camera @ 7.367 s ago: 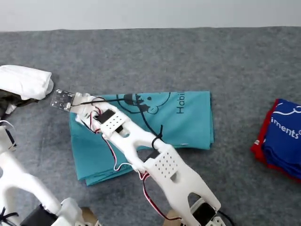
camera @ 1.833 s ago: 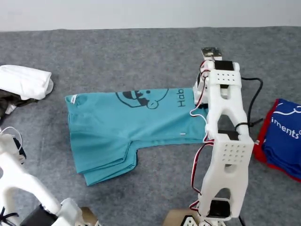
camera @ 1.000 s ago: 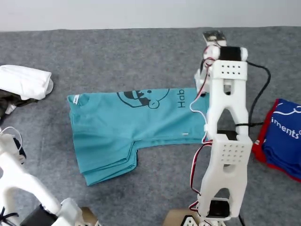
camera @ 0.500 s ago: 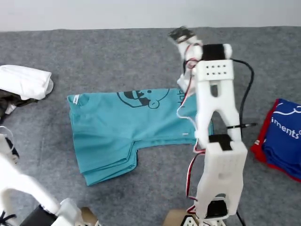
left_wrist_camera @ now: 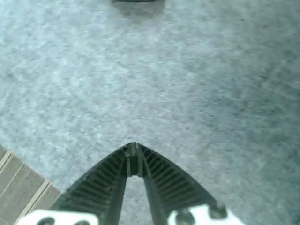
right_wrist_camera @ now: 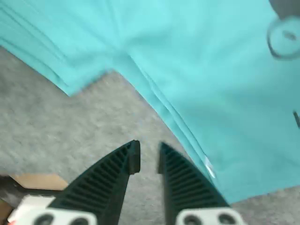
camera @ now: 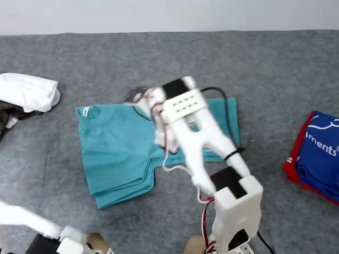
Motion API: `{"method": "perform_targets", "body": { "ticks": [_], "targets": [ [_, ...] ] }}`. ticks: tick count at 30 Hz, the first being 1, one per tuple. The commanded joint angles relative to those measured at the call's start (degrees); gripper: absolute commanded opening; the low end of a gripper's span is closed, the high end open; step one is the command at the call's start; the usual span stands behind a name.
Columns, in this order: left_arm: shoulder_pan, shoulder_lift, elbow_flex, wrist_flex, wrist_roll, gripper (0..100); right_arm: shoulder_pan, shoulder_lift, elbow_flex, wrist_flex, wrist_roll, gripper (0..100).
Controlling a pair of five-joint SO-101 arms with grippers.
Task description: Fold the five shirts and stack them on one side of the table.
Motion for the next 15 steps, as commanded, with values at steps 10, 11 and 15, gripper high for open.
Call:
{"method": "perform_targets", "body": {
  "ticks": [10, 11, 15],
  "targets": [
    [-0.53, -1.32, -1.63, -1.23, -0.62, 0, -14.55, 3.74, -0.44, -6.81, -8.70, 1.0],
    [-0.53, -1.32, -1.63, -1.23, -0.62, 0, -15.34, 4.18, -0.53, -6.90, -8.70, 1.0],
    [-0.53, -1.32, -1.63, -1.23, -0.62, 0, -17.19, 4.88, -0.35, -8.31, -8.70, 1.0]
  ]
}}
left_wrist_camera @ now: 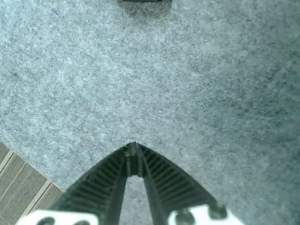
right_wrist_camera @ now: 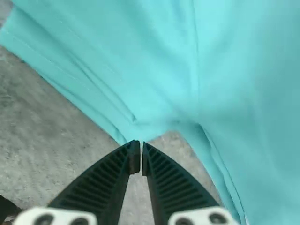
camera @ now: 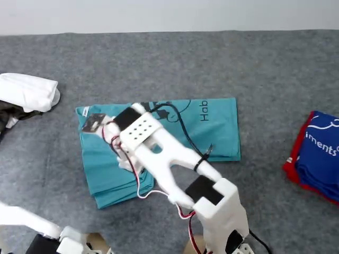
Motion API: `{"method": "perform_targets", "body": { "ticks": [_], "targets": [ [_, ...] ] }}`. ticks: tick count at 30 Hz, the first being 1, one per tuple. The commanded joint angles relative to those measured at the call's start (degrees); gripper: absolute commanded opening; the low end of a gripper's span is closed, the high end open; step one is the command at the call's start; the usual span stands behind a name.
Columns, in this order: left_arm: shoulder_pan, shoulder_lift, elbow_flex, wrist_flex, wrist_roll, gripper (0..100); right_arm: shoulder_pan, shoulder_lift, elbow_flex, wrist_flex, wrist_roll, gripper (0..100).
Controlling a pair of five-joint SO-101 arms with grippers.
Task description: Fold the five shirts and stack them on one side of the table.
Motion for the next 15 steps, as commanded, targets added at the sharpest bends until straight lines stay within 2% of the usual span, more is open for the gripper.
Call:
{"method": "perform_targets", "body": {
  "ticks": [1, 8, 15],
  "targets": [
    [-0.44, -1.32, -1.63, -0.97, -0.18, 0, -1.45, -0.57, -0.53, -2.24, -0.62, 1.0],
    [-0.44, -1.32, -1.63, -0.70, -0.18, 0, -1.10, 3.30, -0.26, -7.25, -0.26, 1.0],
    [-0.53, -1.32, -1.63, -0.62, -0.18, 0, -1.19, 7.52, -0.18, -4.53, -0.18, 1.0]
  ]
}}
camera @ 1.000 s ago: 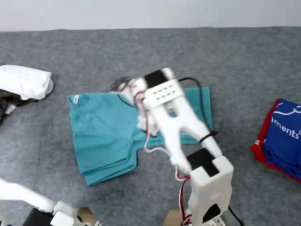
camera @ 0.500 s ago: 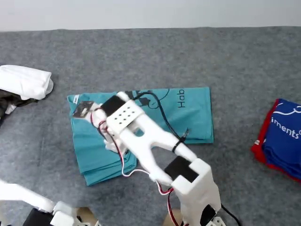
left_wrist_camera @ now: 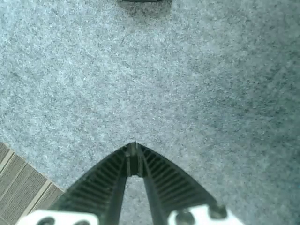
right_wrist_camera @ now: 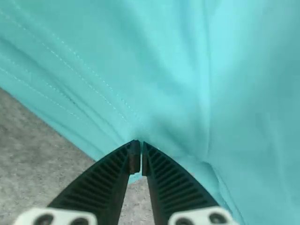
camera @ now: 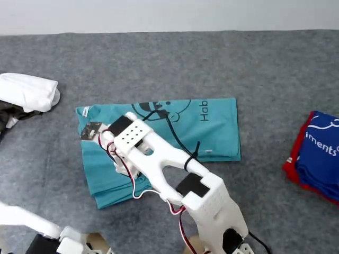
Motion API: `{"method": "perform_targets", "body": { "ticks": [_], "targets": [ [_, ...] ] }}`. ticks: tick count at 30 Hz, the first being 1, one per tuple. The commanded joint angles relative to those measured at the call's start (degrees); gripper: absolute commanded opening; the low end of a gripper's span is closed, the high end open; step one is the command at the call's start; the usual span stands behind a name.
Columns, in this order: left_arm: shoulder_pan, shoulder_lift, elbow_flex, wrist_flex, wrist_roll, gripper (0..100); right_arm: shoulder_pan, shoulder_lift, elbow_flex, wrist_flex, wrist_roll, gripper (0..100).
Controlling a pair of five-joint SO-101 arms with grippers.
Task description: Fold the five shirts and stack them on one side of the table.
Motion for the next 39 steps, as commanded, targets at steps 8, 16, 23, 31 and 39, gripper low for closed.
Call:
{"method": "perform_targets", "body": {
  "ticks": [8, 16, 23, 31, 39],
  "targets": [
    [-0.53, -1.41, -1.63, -0.70, -0.18, 0, 0.31, -0.48, -0.18, 7.60, 3.16, 1.0],
    [-0.44, -1.41, -1.63, -0.62, -0.18, 0, 1.89, -4.70, -1.49, 6.99, 3.60, 1.0],
    [-0.35, -1.32, -1.63, -0.62, -0.18, 0, 0.48, -3.56, -1.41, -0.48, 3.43, 1.0],
    [-0.35, -1.32, -1.63, -0.62, -0.18, 0, -0.31, 1.01, -1.41, -4.53, 3.43, 1.0],
    [-0.35, -1.32, -1.63, -0.62, -0.18, 0, 0.04, 2.59, -1.23, 1.54, 3.87, 1.0]
  ]
}}
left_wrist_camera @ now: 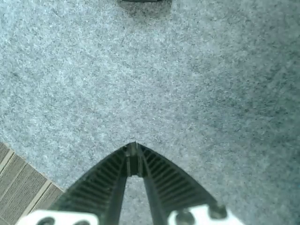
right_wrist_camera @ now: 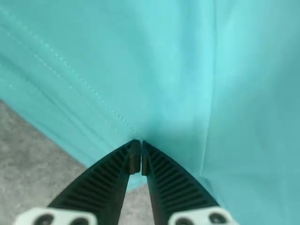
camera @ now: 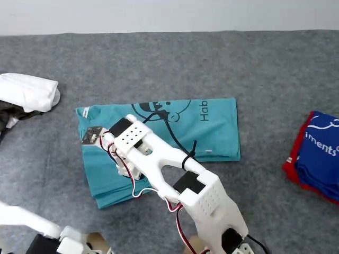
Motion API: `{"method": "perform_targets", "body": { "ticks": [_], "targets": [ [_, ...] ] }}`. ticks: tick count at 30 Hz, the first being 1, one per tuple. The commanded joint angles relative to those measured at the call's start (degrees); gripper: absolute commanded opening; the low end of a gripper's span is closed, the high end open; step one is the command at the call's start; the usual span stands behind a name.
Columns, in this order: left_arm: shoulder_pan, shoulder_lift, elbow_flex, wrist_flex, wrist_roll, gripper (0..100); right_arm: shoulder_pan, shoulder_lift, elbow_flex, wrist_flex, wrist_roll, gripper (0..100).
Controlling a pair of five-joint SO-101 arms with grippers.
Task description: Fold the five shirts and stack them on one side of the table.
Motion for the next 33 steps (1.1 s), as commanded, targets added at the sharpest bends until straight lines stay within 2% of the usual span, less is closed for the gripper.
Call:
{"method": "perform_targets", "body": {
  "ticks": [1, 15, 23, 29, 33],
  "targets": [
    [-0.35, -1.32, -1.63, -0.62, -0.18, 0, -0.31, -0.57, -1.32, 3.30, 0.62, 1.0],
    [-0.35, -1.32, -1.63, -0.70, -0.18, 0, -0.31, -1.63, -1.93, 8.04, 2.29, 1.0],
    [-0.35, -1.32, -1.63, -0.62, -1.67, 0, -2.33, -6.73, -8.62, 7.25, 1.85, 1.0],
    [-0.35, -1.32, -1.63, -0.62, -1.67, 0, -2.68, -2.51, -8.79, 1.80, 1.85, 1.0],
    [-0.62, -1.58, -1.63, -0.62, -1.67, 0, -3.03, 1.10, -8.97, 2.33, 1.85, 1.0]
  ]
}}
